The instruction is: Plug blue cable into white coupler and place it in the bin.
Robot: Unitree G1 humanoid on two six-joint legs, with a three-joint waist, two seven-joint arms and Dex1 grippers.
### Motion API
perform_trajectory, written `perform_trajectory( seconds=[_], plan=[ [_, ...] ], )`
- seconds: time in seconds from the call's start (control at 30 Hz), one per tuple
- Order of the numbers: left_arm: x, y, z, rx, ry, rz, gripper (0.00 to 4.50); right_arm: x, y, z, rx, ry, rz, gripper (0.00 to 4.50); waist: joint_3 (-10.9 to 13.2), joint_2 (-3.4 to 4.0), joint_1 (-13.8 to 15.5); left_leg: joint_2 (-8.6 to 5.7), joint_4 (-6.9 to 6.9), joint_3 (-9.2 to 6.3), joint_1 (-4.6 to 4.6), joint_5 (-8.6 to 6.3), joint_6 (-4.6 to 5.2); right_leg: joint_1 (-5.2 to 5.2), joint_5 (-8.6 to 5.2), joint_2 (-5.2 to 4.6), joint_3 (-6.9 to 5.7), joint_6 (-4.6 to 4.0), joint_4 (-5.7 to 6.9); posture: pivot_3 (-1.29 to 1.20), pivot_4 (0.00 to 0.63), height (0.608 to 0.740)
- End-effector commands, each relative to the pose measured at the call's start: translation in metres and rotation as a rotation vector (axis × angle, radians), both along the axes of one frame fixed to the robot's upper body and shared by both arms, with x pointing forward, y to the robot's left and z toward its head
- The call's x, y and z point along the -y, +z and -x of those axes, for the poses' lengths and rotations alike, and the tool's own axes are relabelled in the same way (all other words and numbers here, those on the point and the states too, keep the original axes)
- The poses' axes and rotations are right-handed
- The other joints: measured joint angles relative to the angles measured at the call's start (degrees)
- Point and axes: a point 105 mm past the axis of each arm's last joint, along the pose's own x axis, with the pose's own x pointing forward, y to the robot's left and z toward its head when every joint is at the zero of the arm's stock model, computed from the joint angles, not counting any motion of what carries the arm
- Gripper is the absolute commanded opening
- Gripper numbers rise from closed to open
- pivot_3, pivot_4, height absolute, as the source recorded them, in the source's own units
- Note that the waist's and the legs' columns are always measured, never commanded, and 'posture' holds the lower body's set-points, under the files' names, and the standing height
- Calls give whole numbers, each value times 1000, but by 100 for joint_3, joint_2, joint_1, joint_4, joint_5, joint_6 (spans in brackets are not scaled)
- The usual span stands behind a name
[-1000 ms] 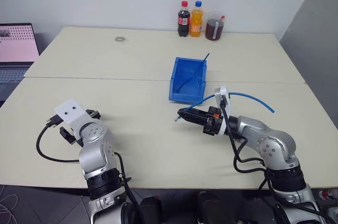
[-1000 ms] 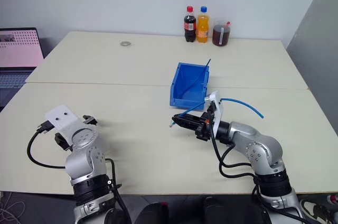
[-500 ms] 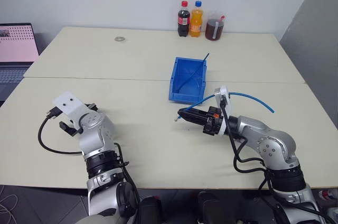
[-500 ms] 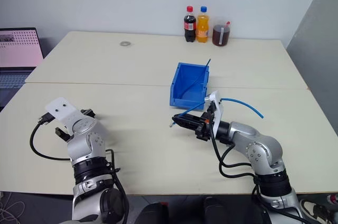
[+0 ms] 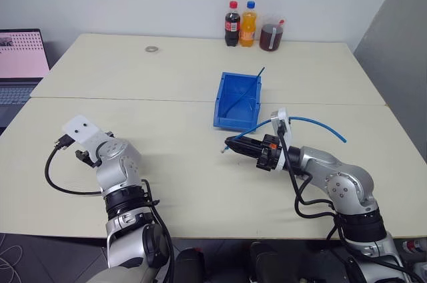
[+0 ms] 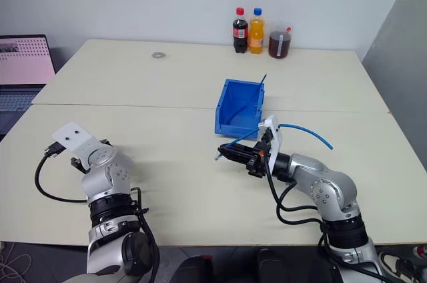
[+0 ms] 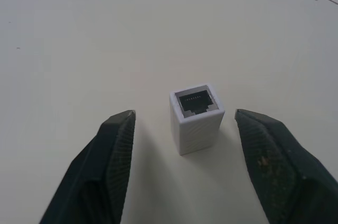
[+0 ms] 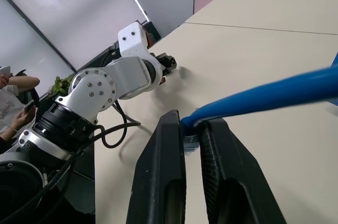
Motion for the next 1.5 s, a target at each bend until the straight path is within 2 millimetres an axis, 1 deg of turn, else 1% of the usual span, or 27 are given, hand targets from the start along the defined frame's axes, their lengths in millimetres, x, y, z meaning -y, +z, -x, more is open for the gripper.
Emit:
perform_trajectory(
  seconds=[0.03, 0.17, 0.27, 0.47, 0.57, 0.6, 0.67, 0.73, 0.77, 0.8, 0.87, 0.93, 1.0, 1.07, 1.13, 1.2, 1.27, 1.37, 1.43, 1.5],
  plan=[
    [-6, 17, -2, 42, 12, -41, 2075, -1, 14, 3, 56, 13, -19, 108, 0, 0, 0, 0, 0, 0, 0, 0, 0, 0, 0, 0, 0, 0, 0, 0, 150, 740],
    [-7, 17, -2, 40, 10, -46, 1241, -2, 14, 3, 56, 14, -18, 108, 0, 0, 0, 0, 0, 0, 0, 0, 0, 0, 0, 0, -1, 0, 0, 0, 150, 740],
    [-8, 17, -1, 37, 9, -50, 757, -2, 14, 3, 56, 15, -20, 108, 0, 0, 0, 0, 0, 0, 0, 0, 0, 0, 0, 0, -1, 0, 0, 0, 150, 740],
    [-12, 16, 2, 30, -4, -70, 759, -3, 13, 4, 57, 15, -20, 108, 0, 0, 0, 0, 0, 0, 0, 0, -1, 0, 0, 0, 0, 0, 0, 0, 150, 740],
    [-8, 21, 4, 91, -123, -106, 759, -2, 13, 4, 60, 7, -21, 108, 0, 0, -17, 0, -1, 4, 1, 0, -1, 0, 0, -1, 1, 0, 0, 0, 150, 740],
    [-4, 24, 4, 113, -201, -126, 759, -1, 13, 5, 62, 2, -20, 108, 0, 0, -19, 1, -4, 6, 2, 0, -2, -1, 0, -1, 3, 0, 0, 0, 150, 740],
    [2, 27, 5, 130, -285, -147, 759, 0, 13, 5, 64, -2, -20, 108, 0, 0, -11, 3, -5, 5, 2, -1, -4, -3, 1, -1, 2, -1, 1, 0, 150, 740],
    [21, 28, 2, 151, -506, -165, 759, 2, 12, 6, 67, -15, -14, 108, 0, 0, -12, 4, -7, 2, 1, 1, -10, -4, 1, -1, 2, -2, 2, 0, 150, 740],
    [33, 27, 1, 153, -637, -165, 759, 4, 11, 7, 70, -21, -7, 108, 0, 0, -14, 4, -9, 3, 1, 2, -11, -4, 0, -1, 3, -2, 2, 0, 150, 740],
    [42, 27, 2, 153, -723, -163, 759, 5, 10, 8, 72, -25, -2, 108, 0, 1, -12, 4, -9, 3, 1, 2, -11, -4, 0, -1, 3, -2, 2, 0, 150, 740],
    [55, 31, 1, 182, -858, -141, 759, 8, 10, 10, 76, -33, 4, 108, 0, 1, 0, 3, -9, 2, 2, 2, -12, -3, 0, -1, 3, -2, 2, 0, 150, 740],
    [75, 39, -2, 187, -1070, -147, 759, 11, 9, 13, 85, -46, 18, 108, 1, 1, 3, 1, -7, 1, 2, 2, -11, -3, -1, -2, 1, -1, 1, 0, 150, 740],
    [93, 46, -2, 174, -1258, -180, 759, 14, 8, 16, 97, -54, 37, 108, 1, 0, -5, 1, -6, 4, 0, 2, -11, -3, -16, 0, -1, 23, 0, 0, 150, 740],
    [119, 48, 6, 131, -1522, -223, 759, 17, 6, 20, 106, -58, 56, 108, 2, 1, -14, 2, -9, 3, 5, 2, -10, -3, -17, 2, 0, 23, 2, 0, 150, 740],
    [147, 45, 23, 57, -1823, -284, 759, 19, 4, 24, 116, -56, 82, 108, 2, 1, -17, 3, -11, 4, 5, 2, -10, -5, -19, 4, 2, 21, 0, 0, 150, 740],
    [163, 39, 41, -31, -2062, -325, 759, 20, 2, 27, 122, -56, 99, 108, 4, 4, -22, 3, -15, 10, 6, 2, -10, -9, -23, 2, 4, 15, -1, 0, 150, 740],
    [173, 28, 59, -158, -2280, -349, 759, 21, 0, 29, 127, -57, 116, 108, 6, 7, -24, 5, -18, 14, 4, 2, -10, -13, -24, 2, 9, 13, -4, 0, 150, 740],
    [176, 15, 75, -310, -2485, -403, 759, 20, -3, 32, 142, -53, 142, 107, 11, 16, -24, 8, -19, 17, 4, 1, -9, -17, -29, 3, 12, 7, -4, 0, 150, 740],
    [180, 9, 76, -389, -2586, -501, 759, 19, -4, 34, 160, -47, 163, 107, 11, 16, -13, 7, -18, 15, -2, 2, -9, -26, -30, 7, 14, 6, -1, 0, 150, 740],
    [185, 6, 71, -415, -2636, -548, 759, 16, -4, 35, 185, -48, 174, 107, 11, 16, -11, 4, -16, 16, -2, 2, -8, -27, -31, 11, 12, 5, 1, 0, 150, 740]
  ],
)
